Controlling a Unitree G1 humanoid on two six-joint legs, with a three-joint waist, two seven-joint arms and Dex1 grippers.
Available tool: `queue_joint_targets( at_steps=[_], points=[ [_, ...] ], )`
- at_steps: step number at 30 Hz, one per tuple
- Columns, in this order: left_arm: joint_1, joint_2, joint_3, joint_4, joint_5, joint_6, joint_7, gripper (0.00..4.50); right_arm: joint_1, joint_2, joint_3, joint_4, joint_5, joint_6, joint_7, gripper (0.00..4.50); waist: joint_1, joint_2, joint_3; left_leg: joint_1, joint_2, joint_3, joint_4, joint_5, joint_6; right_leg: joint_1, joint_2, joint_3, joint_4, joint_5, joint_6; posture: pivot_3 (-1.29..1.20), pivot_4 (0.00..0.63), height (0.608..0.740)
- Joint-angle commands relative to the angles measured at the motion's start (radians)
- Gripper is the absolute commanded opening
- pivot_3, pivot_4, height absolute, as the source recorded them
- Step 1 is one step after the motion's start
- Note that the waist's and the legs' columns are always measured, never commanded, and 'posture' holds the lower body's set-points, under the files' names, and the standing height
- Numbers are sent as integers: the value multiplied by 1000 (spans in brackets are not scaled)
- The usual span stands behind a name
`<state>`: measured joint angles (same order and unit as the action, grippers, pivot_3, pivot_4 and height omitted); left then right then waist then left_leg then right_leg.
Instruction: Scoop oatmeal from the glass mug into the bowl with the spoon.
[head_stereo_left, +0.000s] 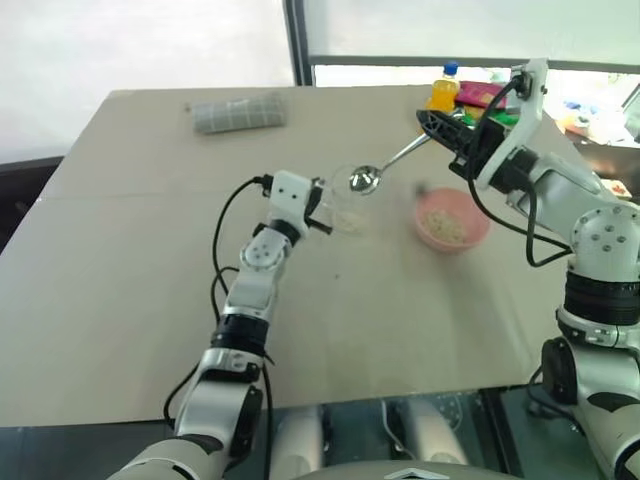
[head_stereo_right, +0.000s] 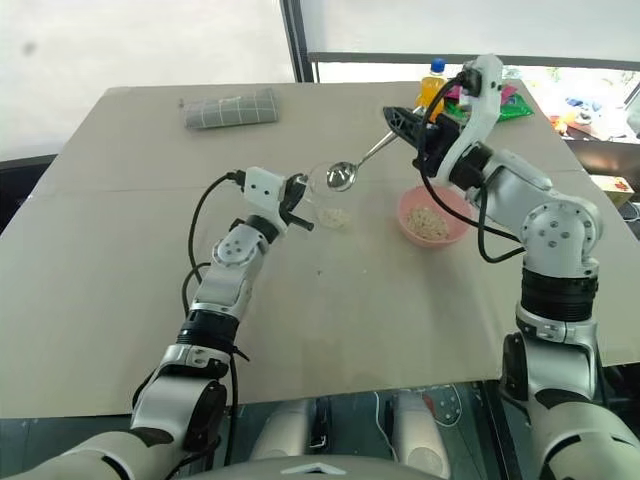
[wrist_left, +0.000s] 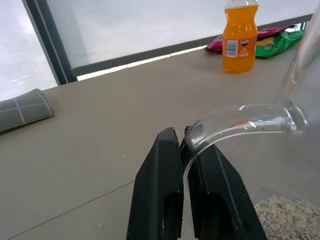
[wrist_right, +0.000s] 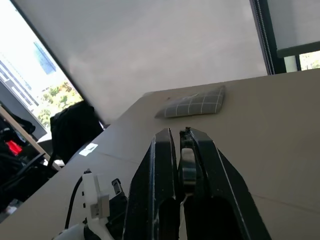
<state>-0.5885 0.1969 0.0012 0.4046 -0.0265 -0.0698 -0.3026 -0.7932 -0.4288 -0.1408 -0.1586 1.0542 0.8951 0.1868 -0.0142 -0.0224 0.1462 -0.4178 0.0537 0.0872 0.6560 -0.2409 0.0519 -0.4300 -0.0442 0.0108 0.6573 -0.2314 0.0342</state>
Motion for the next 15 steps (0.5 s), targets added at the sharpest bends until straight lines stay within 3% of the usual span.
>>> queue_joint_targets(
  at_steps=[1, 15],
  points=[
    [-21, 14, 8, -15, -4, 27, -5, 60, -20, -26, 74, -4, -127, -28, 56, 0, 0, 0, 0, 0, 0, 0, 0, 0, 0, 0, 0, 0, 0, 0, 0, 0, 150, 740],
    [-106, 62, -62, -79, 47, 109, -66, 60, -148, -73, 376, 163, -628, -294, 351, 0, 1, 0, 1, -2, -2, 0, 0, 0, 0, -2, 0, -1, -1, 0, 0, 0, 150, 740]
  ],
)
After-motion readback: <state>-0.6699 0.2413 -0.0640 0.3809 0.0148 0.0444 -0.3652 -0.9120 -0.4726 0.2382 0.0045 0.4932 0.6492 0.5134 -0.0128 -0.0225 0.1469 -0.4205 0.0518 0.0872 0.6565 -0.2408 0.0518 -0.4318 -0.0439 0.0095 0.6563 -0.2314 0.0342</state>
